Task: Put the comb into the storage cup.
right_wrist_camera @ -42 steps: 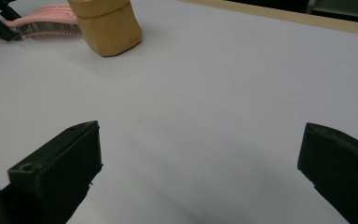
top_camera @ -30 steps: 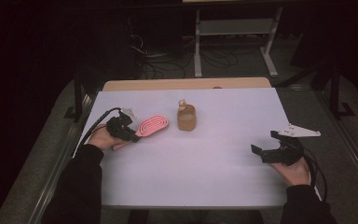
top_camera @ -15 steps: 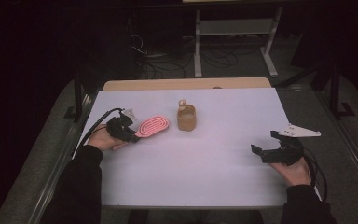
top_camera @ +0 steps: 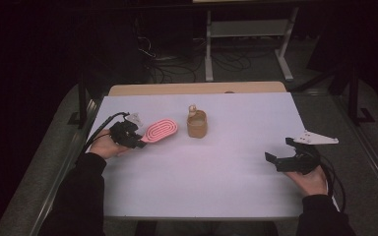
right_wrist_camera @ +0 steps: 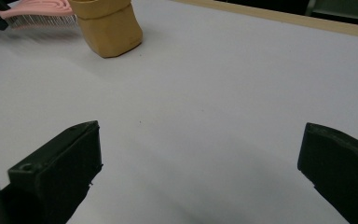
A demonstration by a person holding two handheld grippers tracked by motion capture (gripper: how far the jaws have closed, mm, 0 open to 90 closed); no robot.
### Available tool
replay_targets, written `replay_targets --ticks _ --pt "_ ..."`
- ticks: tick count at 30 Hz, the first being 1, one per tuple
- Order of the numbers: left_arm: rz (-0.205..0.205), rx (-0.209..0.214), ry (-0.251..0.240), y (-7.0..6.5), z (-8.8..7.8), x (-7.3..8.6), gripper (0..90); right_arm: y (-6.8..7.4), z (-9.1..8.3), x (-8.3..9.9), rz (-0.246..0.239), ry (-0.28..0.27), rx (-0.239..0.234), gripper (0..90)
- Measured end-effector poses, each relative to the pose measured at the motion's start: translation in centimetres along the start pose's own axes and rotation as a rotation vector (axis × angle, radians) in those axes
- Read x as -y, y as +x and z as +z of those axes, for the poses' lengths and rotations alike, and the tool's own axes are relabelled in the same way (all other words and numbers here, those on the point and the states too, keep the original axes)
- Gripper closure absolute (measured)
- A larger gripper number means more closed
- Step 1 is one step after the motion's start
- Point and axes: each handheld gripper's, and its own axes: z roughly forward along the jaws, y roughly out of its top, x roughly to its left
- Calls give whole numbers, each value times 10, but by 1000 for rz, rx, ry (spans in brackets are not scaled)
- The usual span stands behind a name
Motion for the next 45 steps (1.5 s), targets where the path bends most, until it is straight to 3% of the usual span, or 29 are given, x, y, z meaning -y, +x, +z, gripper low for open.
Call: replay_targets --ticks 12,20,29,45 --pt "7 -17 -23 -2 -26 -5 697 0 -1 0 4 -2 -4 0" --pt "45 -25 -45 -7 -41 -20 697 0 -1 0 7 -3 -2 0" --pt "74 -30 -55 -11 -50 -36 697 -1 -1 0 11 -4 -4 0" --pt "141 -29 -126 -25 -64 -58 697 -1 -1 0 17 -9 -13 0"
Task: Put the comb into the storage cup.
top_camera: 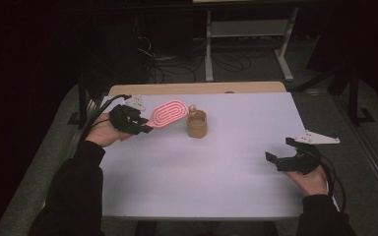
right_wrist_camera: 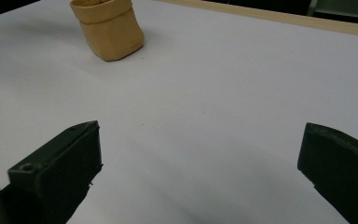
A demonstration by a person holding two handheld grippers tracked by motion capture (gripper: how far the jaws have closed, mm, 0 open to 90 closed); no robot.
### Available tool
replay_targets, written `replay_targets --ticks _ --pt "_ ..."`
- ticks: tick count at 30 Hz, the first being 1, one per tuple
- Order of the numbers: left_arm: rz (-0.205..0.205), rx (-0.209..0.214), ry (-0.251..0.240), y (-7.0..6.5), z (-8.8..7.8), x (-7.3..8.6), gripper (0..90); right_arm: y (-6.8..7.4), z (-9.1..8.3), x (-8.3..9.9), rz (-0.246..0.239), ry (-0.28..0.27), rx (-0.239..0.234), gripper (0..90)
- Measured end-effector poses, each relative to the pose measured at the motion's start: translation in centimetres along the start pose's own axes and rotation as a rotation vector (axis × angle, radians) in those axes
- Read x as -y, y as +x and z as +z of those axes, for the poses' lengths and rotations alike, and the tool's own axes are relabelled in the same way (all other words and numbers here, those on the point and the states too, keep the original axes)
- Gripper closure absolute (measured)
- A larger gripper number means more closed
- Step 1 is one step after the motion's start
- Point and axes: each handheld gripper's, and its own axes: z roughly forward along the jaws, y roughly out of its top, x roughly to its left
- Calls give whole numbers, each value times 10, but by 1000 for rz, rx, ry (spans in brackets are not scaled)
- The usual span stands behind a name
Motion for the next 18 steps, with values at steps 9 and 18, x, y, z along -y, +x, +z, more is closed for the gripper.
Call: replay_targets --ticks 9,18 --pt "20 -7 -37 -7 -3 -17 696 4 0 -3 -9 -6 -21 0" --pt "48 -8 -49 -12 1 -32 696 12 6 -21 -34 0 -60 0"
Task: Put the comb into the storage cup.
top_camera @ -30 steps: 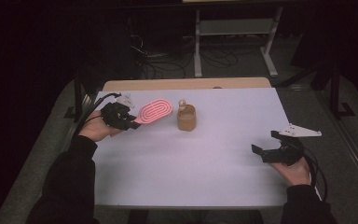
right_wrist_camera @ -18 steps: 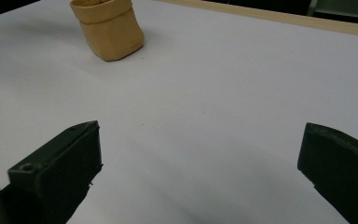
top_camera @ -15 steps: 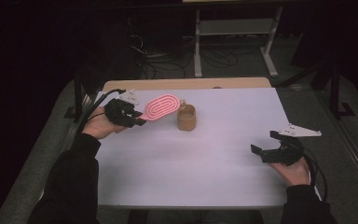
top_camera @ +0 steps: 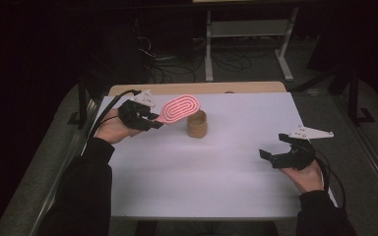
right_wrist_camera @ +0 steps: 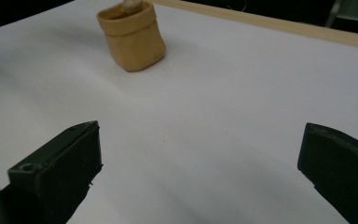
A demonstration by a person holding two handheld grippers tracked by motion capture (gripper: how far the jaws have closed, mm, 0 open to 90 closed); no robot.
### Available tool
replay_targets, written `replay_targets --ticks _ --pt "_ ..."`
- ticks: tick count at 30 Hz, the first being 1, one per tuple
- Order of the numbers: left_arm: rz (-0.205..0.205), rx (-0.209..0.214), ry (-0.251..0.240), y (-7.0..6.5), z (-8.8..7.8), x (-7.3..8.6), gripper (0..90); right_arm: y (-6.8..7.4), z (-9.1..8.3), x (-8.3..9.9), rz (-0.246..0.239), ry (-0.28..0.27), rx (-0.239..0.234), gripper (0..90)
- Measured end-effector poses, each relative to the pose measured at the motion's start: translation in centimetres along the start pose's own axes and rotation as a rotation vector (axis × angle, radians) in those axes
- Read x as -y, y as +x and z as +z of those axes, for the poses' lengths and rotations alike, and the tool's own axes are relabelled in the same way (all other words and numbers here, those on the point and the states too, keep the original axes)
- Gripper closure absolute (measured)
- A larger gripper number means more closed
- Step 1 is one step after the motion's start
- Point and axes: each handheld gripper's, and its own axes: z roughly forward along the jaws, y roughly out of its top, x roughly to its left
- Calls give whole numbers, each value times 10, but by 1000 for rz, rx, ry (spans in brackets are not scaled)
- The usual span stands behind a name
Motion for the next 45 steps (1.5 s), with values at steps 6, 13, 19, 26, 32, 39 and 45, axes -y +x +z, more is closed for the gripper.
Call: replay_targets --ticks 6,13,19,26,32,39,45 --pt "8 -1 -11 -2 2 -8 696 8 7 -23 -36 1 -30 0" --pt "20 -7 -27 -6 -1 -13 697 16 11 -49 -71 -1 -55 0" --pt "35 -16 -42 -10 -5 -18 697 19 12 -66 -78 -12 -78 0" --pt "36 -20 -74 -12 -7 -24 696 23 17 -80 -82 0 -107 0" --pt "51 -17 -90 -16 -4 -29 696 28 24 -94 -92 38 -140 0" --pt "61 -16 -108 -20 2 -35 696 31 28 -111 -90 39 -171 0" --pt "75 -8 -124 -22 5 -41 697 33 28 -124 -85 37 -192 0"
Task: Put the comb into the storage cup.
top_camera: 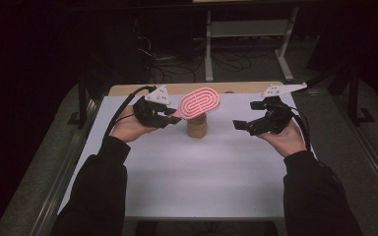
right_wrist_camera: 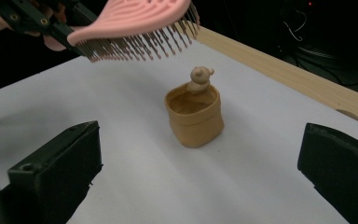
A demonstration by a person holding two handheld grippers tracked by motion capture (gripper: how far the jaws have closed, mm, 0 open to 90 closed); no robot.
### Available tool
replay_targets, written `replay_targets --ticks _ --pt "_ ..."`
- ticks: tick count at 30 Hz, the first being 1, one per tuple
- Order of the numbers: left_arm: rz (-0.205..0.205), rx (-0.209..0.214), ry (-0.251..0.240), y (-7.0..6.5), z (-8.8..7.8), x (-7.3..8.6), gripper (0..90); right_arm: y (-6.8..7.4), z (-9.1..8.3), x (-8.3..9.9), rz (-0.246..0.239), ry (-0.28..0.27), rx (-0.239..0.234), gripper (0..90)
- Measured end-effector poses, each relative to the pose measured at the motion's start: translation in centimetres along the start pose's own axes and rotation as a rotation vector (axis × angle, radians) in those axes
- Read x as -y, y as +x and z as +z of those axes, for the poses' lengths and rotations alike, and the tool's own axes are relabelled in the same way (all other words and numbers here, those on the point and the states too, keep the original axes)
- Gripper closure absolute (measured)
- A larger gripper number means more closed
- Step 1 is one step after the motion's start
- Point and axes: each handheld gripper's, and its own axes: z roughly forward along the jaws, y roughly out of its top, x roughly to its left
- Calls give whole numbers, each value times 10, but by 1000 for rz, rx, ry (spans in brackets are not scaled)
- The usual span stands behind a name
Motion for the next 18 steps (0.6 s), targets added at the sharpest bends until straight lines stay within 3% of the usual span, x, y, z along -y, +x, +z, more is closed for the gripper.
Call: replay_targets --ticks 18 --pt "41 -1 -40 -14 15 -14 697 4 6 -23 6 4 -14 0"
